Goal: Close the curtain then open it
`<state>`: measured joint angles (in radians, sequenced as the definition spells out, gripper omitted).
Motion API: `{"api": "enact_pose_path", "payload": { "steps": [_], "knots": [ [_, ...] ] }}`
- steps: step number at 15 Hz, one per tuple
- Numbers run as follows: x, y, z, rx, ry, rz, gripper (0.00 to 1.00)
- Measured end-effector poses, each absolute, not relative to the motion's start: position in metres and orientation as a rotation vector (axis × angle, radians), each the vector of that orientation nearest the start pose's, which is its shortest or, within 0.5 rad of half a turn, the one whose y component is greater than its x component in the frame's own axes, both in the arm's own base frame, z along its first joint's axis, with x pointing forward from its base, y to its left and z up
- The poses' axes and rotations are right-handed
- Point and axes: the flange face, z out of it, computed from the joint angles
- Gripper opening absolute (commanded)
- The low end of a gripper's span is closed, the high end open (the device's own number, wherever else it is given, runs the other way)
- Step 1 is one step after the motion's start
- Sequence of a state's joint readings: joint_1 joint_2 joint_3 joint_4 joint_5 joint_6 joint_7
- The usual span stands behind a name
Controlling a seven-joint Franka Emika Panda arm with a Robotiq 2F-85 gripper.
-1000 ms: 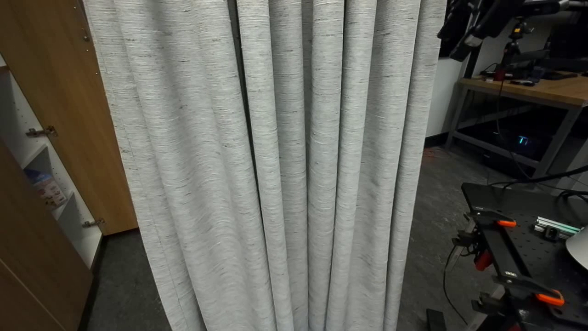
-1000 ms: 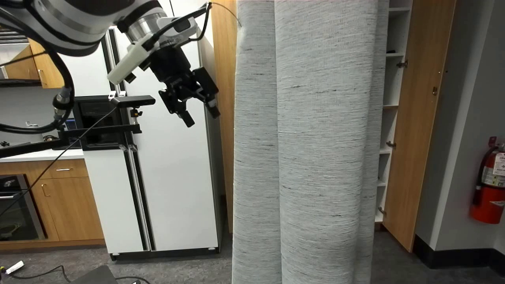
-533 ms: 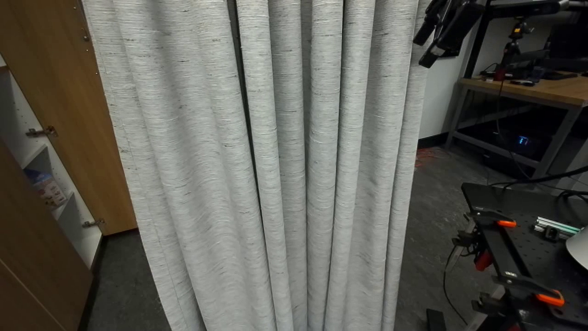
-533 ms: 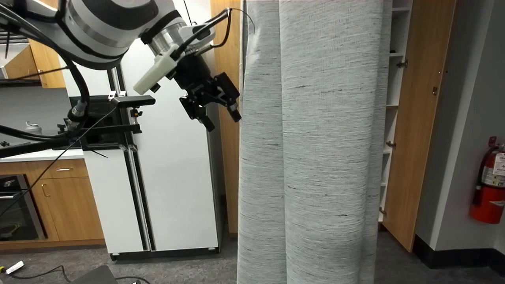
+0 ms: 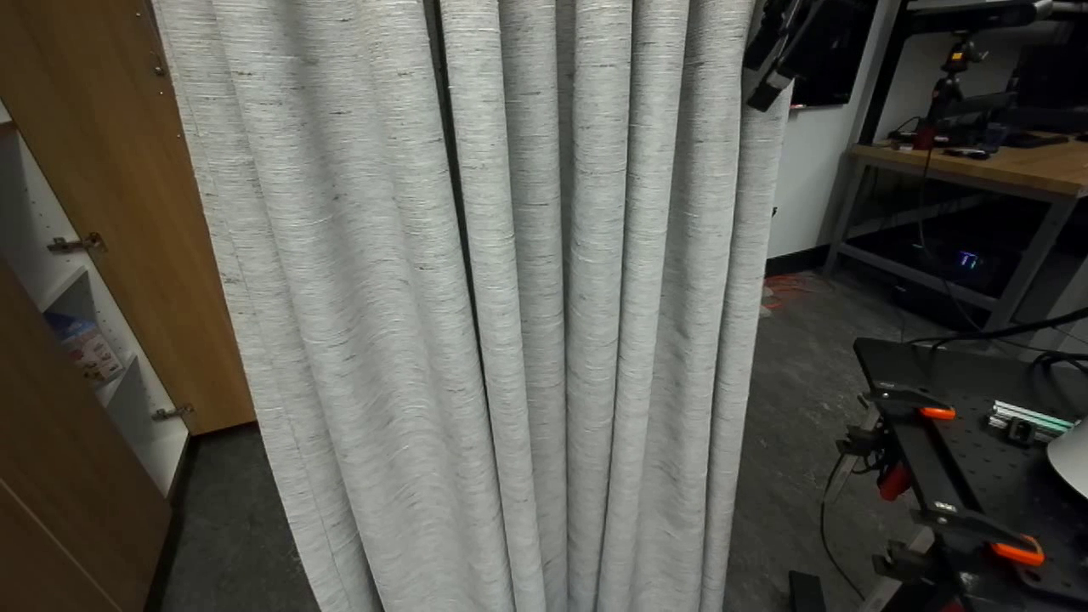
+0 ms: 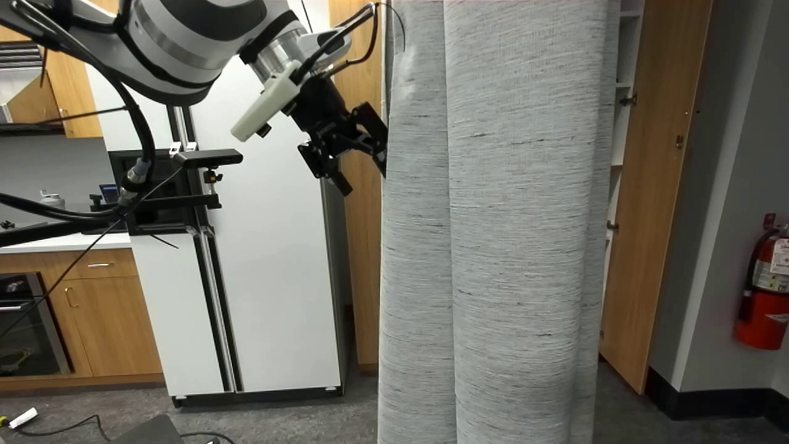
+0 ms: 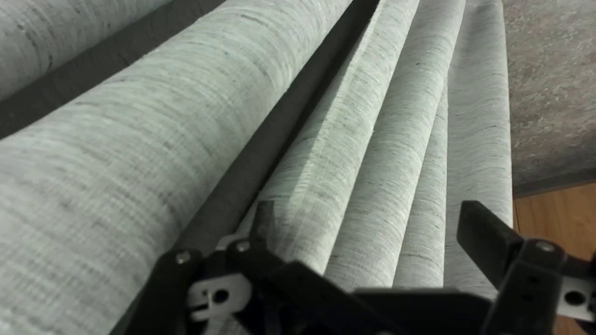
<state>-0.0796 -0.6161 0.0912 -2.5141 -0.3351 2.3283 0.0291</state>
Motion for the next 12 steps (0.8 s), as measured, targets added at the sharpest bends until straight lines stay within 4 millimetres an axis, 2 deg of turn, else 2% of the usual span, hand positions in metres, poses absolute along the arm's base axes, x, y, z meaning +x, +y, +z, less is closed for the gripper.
{"api": "enact_pose_path", "payload": {
  "steps": [5,9,12],
  "knots": [
    [0.406,-0.002,0.558,-3.419,-0.239,-0.857,1.0],
    [0.408,-0.002,0.564,-3.423,-0.234,-0.908,1.0],
    [0.413,0.001,0.57,-3.409,-0.279,-1.031,1.0]
  ]
}}
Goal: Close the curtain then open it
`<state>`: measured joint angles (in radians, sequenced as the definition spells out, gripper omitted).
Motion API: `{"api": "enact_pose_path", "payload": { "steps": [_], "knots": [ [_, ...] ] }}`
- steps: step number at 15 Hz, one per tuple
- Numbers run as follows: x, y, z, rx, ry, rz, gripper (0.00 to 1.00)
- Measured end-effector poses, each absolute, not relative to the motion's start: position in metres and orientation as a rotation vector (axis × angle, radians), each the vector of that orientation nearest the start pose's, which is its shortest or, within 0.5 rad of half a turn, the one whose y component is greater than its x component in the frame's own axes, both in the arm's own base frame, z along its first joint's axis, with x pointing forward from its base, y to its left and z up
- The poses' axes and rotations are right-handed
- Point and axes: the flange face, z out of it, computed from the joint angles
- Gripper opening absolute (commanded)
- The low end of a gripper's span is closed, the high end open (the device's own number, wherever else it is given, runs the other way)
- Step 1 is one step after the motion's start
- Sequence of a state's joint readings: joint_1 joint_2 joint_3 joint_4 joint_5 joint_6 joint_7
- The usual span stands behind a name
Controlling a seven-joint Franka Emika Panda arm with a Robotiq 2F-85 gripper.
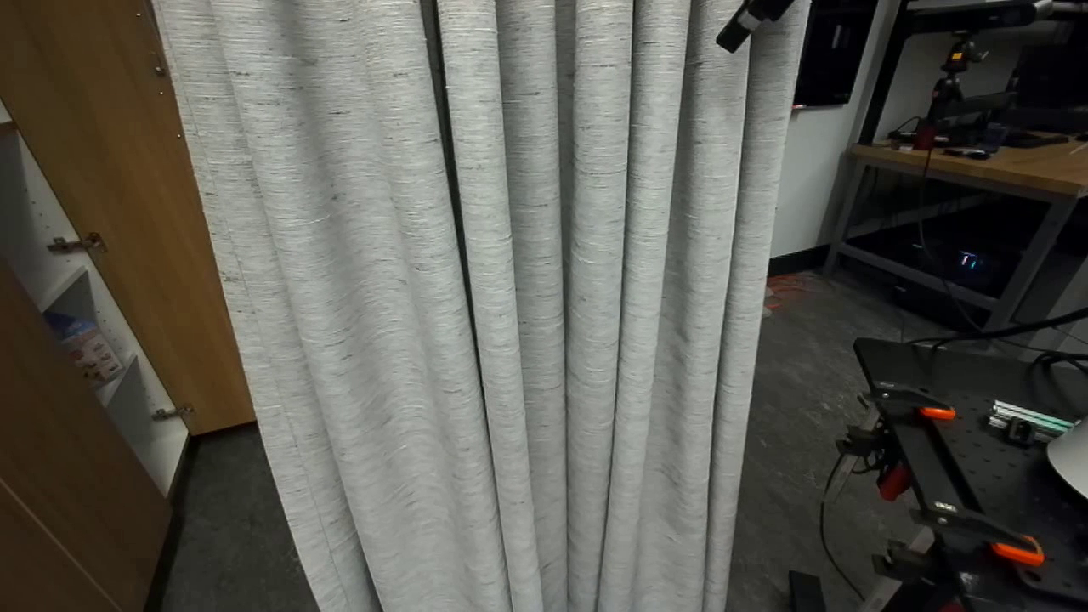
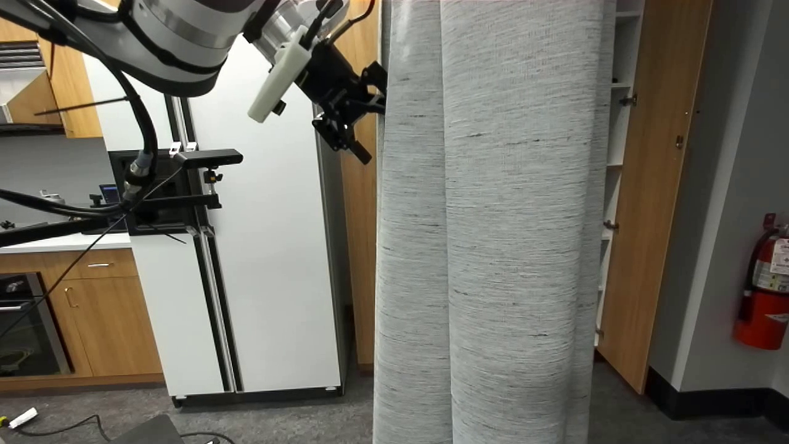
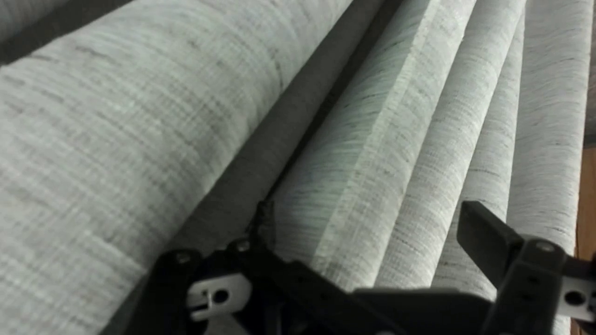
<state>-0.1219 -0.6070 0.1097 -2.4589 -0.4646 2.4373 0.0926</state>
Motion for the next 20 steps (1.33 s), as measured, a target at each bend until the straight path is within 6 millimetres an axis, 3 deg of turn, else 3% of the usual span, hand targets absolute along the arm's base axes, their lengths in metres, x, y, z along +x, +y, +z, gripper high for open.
{"api": "enact_pose_path", "payload": {
  "steps": [2,3,5,13,14,20],
  "knots": [
    [0.417,0.001,0.574,-3.392,-0.304,-1.124,1.0],
    [0.419,0.001,0.576,-3.384,-0.312,-1.162,0.75],
    [0.423,0.0,0.577,-3.367,-0.31,-1.213,0.65],
    [0.419,-0.021,0.586,-3.356,-0.173,-1.25,0.05],
    [0.417,-0.027,0.588,-3.355,-0.144,-1.251,0.0],
    [0.39,-0.088,0.604,-3.342,0.159,-1.236,0.0]
  ]
}}
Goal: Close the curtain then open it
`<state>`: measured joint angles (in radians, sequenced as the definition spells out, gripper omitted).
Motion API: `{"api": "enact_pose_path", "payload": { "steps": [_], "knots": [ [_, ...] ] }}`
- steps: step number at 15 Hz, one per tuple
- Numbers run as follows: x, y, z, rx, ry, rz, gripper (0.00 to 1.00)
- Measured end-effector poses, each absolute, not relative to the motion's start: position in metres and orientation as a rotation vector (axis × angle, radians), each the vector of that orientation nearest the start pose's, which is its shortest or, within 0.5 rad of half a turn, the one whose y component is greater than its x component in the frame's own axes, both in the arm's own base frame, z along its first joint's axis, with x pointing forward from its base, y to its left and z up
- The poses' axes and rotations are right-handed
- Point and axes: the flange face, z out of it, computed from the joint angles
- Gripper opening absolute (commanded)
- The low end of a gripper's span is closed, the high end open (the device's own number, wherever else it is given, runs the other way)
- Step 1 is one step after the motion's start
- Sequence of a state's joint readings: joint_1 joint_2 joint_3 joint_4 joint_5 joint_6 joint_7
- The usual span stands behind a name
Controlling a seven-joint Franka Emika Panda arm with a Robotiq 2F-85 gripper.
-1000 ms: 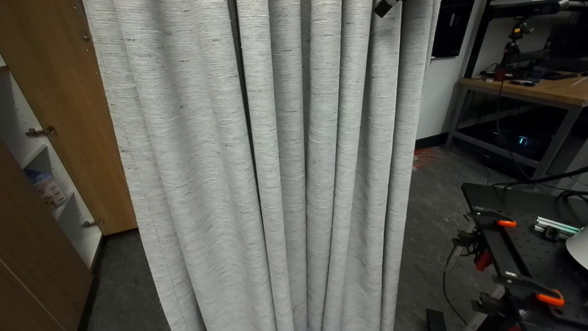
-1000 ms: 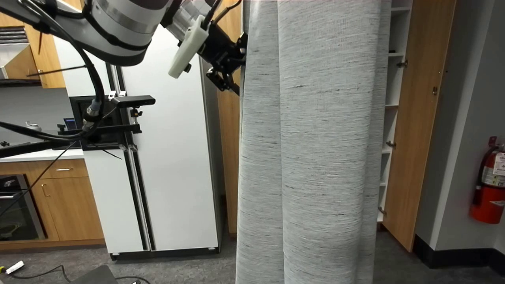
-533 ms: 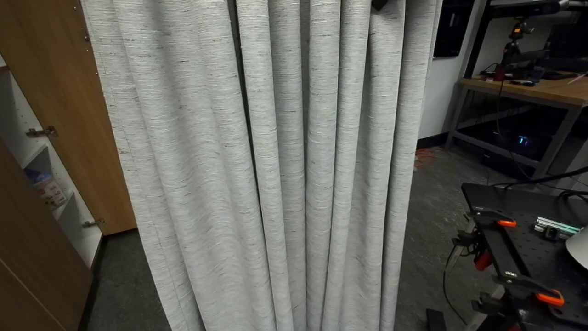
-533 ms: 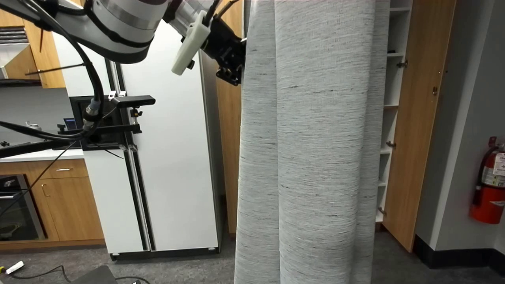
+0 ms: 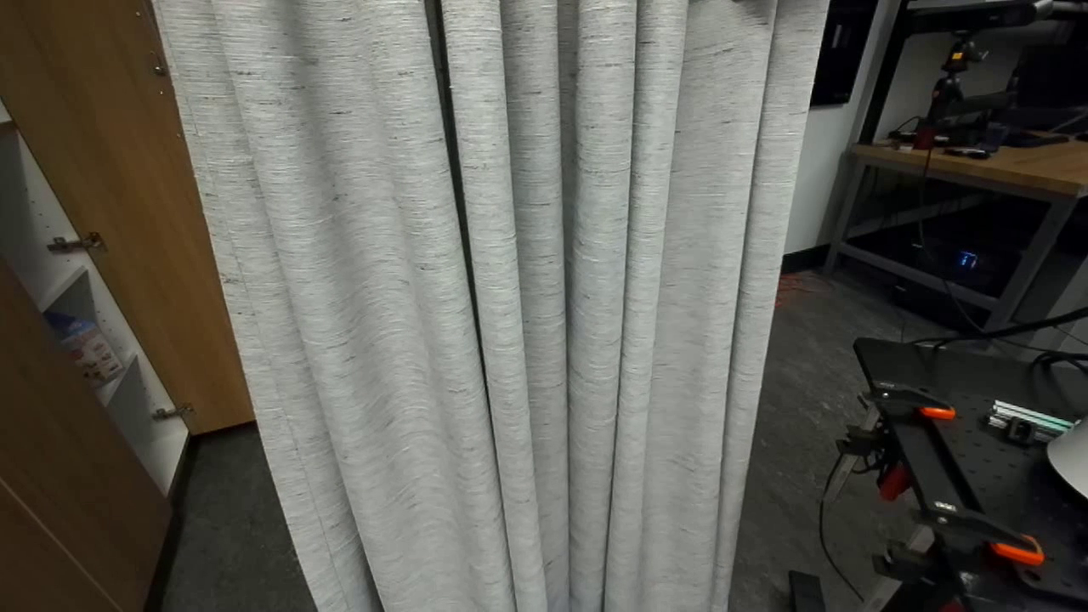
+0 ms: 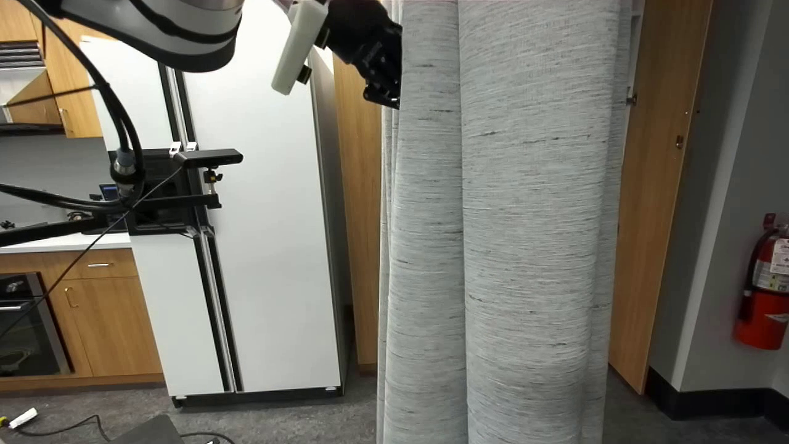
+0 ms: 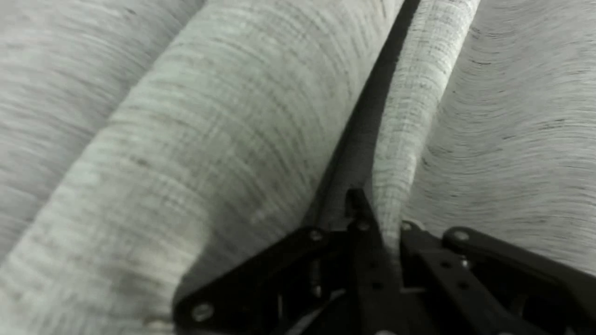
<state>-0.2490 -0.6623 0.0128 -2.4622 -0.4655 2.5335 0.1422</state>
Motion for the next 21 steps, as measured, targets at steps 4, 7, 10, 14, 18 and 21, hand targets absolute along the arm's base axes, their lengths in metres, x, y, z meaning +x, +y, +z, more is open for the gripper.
{"api": "enact_pose_path", "payload": {
  "steps": [4,7,10,14,18,21],
  "knots": [
    [0.36,-0.144,0.616,-3.334,0.417,-1.234,0.0],
    [0.34,-0.18,0.62,-3.317,0.582,-1.236,0.0],
    [0.326,-0.204,0.621,-3.307,0.694,-1.226,0.0],
    [0.313,-0.225,0.625,-3.299,0.801,-1.225,0.0],
    [0.294,-0.253,0.632,-3.273,0.942,-1.228,0.0],
    [0.274,-0.282,0.639,-3.239,1.076,-1.229,0.0]
  ]
}}
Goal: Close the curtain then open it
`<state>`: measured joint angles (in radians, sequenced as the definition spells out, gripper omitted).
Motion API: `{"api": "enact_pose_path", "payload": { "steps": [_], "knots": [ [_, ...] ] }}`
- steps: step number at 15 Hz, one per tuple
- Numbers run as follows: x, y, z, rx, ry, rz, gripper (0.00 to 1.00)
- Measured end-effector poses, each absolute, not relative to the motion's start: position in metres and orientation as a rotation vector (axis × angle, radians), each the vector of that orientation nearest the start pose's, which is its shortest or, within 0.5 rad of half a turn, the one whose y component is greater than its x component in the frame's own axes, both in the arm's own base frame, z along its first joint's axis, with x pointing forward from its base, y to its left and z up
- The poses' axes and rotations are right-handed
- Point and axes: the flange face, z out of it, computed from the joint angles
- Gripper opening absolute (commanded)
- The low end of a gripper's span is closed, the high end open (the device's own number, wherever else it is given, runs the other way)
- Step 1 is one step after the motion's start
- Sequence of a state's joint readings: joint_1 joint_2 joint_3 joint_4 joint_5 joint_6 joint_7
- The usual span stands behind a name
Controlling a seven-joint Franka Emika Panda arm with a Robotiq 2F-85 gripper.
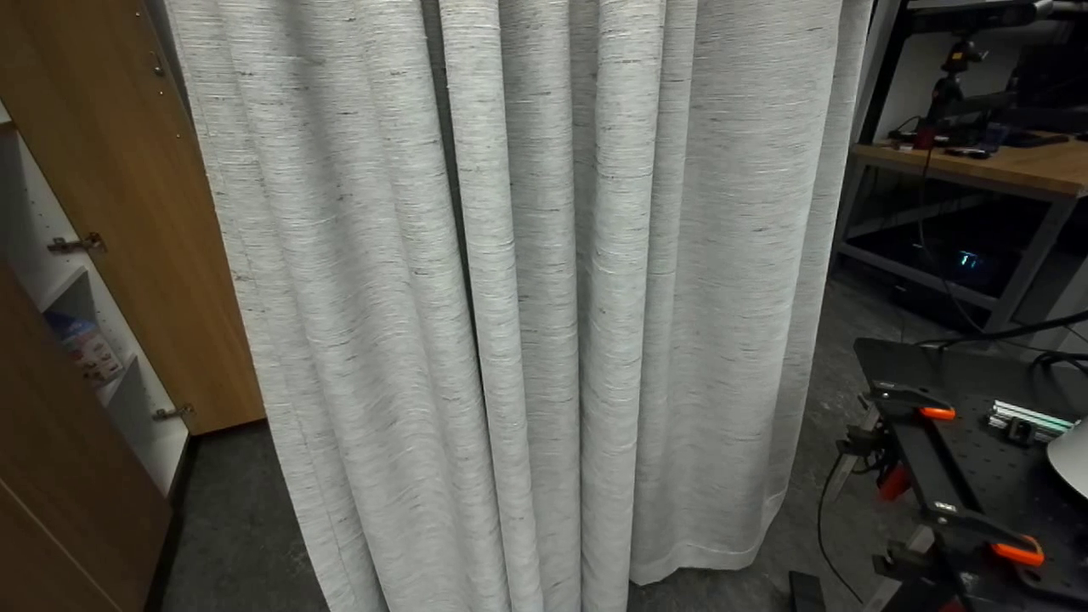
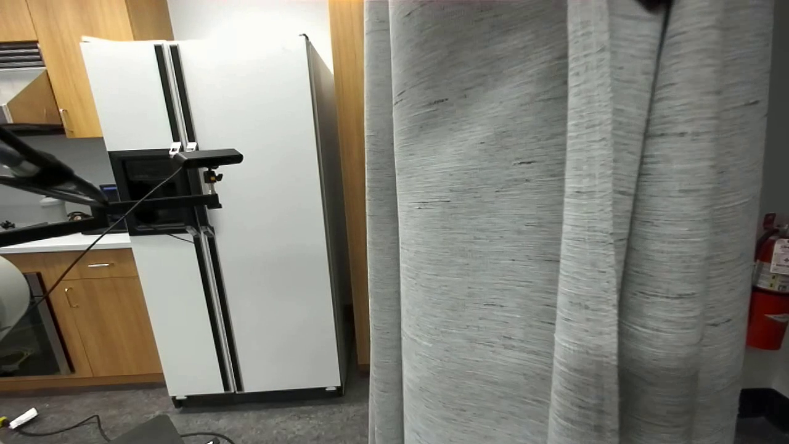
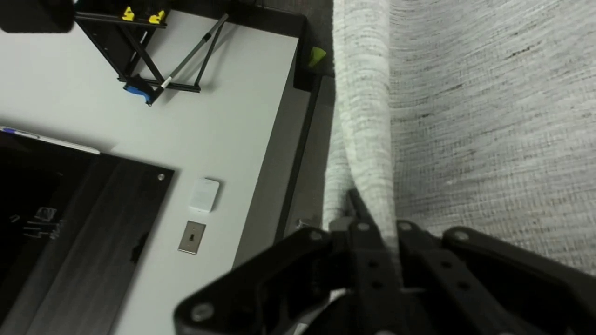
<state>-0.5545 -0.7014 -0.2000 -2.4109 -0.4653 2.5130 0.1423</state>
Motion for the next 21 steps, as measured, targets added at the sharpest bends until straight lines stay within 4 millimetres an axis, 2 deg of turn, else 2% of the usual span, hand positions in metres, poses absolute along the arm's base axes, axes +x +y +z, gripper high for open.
{"api": "enact_pose_path", "payload": {
  "steps": [7,13,17,21],
  "knots": [
    [0.229,-0.337,0.658,-3.157,1.349,-1.247,0.0],
    [0.194,-0.373,0.673,-3.059,1.54,-1.278,0.0],
    [0.183,-0.387,0.68,-3.013,1.611,-1.298,0.0],
    [0.181,-0.399,0.682,-2.986,1.644,-1.313,0.0]
  ]
}}
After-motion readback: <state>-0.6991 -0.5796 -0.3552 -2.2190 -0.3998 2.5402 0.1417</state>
